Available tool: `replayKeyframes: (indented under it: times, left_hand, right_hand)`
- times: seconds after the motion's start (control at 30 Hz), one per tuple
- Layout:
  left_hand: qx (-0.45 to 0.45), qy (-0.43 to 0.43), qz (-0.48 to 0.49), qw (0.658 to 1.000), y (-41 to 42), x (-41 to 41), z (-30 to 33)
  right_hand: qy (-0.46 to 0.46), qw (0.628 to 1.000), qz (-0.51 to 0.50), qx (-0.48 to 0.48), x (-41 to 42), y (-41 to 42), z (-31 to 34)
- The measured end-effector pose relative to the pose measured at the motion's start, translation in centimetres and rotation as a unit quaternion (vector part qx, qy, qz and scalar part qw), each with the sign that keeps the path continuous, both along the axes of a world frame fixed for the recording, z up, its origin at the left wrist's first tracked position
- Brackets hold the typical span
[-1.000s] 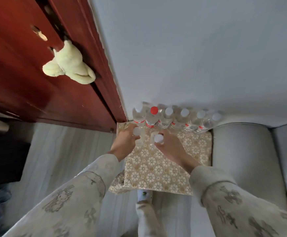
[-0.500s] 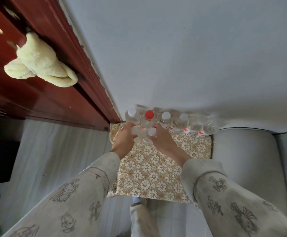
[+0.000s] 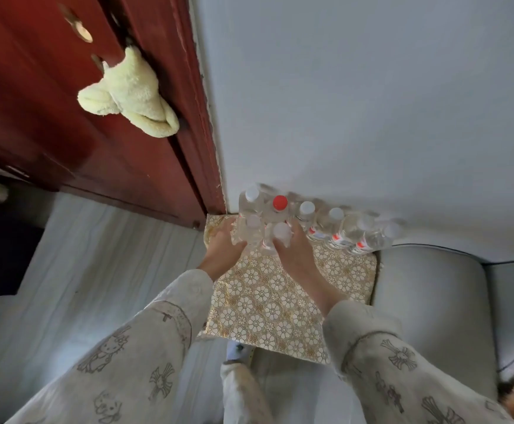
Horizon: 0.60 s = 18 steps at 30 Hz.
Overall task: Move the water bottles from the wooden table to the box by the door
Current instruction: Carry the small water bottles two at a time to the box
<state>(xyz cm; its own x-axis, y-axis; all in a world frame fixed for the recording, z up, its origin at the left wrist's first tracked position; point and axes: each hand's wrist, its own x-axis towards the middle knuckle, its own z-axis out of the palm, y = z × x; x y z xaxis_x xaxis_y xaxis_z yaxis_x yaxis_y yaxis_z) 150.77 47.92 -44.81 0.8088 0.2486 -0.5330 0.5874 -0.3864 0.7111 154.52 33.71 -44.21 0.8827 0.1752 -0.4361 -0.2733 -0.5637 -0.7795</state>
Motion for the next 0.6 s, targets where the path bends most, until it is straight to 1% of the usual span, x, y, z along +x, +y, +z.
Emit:
replayKeyframes:
  times: [0.07,0.13,0.23,0.3,0.37,0.47,0.53,0.6]
  left_hand:
    - [-0.022,0.005,0.044,0.999,0.6,-2.4,1.6]
    - [-0.042,0.007,0.106,0.993,1.3,-5.5,3.5]
    - [-0.065,-0.035,0.171,0.983,2.9,-11.6,6.1]
    - [-0.067,-0.061,0.241,0.966,4.4,-16.6,7.4]
    - [-0.066,-0.079,0.329,0.939,5.8,-22.1,8.6]
    - [-0.071,-0.110,0.450,0.883,7.2,-30.6,10.5]
    - [-0.071,-0.133,0.520,0.841,7.4,-36.5,11.9]
    - [-0.063,-0.162,0.576,0.799,7.2,-42.6,13.3]
  right_hand:
    - [-0.009,1.000,-0.017,-0.018,-1.7,0.4,1.6]
    - [0.003,1.000,-0.008,-0.023,-3.9,1.4,3.3]
    - [0.027,0.998,0.051,0.005,-8.3,4.0,5.8]
    - [0.041,0.992,0.114,0.017,-11.5,6.5,7.3]
    - [0.052,0.982,0.183,0.024,-15.1,9.5,8.7]
    - [0.067,0.957,0.278,0.049,-21.6,14.1,10.8]
    - [0.078,0.933,0.344,0.070,-26.7,16.5,12.2]
    - [0.092,0.900,0.417,0.088,-32.3,18.3,13.5]
